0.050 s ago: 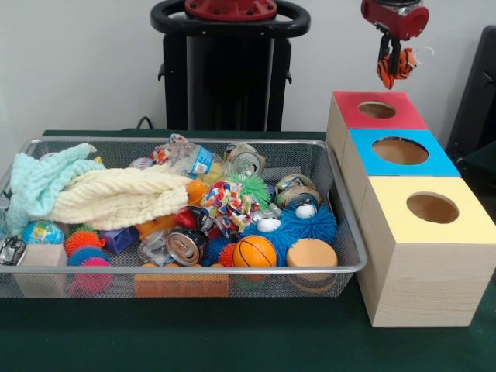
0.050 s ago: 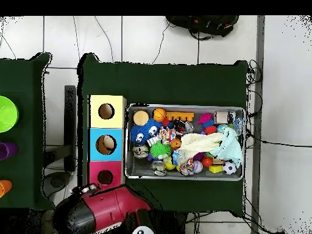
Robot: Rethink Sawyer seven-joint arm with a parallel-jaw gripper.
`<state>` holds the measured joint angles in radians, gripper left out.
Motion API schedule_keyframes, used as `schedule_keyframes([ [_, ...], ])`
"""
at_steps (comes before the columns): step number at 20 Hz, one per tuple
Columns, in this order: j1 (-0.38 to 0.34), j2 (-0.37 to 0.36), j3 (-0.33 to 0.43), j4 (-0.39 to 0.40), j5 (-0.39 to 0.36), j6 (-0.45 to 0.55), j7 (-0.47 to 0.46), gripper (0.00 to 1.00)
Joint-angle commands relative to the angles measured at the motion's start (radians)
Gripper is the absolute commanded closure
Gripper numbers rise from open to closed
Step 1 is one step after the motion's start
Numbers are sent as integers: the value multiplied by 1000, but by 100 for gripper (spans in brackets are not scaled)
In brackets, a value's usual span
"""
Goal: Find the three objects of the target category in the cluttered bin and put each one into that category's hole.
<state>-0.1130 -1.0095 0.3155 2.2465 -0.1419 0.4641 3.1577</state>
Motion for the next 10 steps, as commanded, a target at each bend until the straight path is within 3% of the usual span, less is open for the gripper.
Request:
schedule_keyframes([
  [1, -71, 36, 11, -87, -46, -5, -113, 100],
  [10, -178, 28, 84, -119, 12, 80, -168, 100],
])
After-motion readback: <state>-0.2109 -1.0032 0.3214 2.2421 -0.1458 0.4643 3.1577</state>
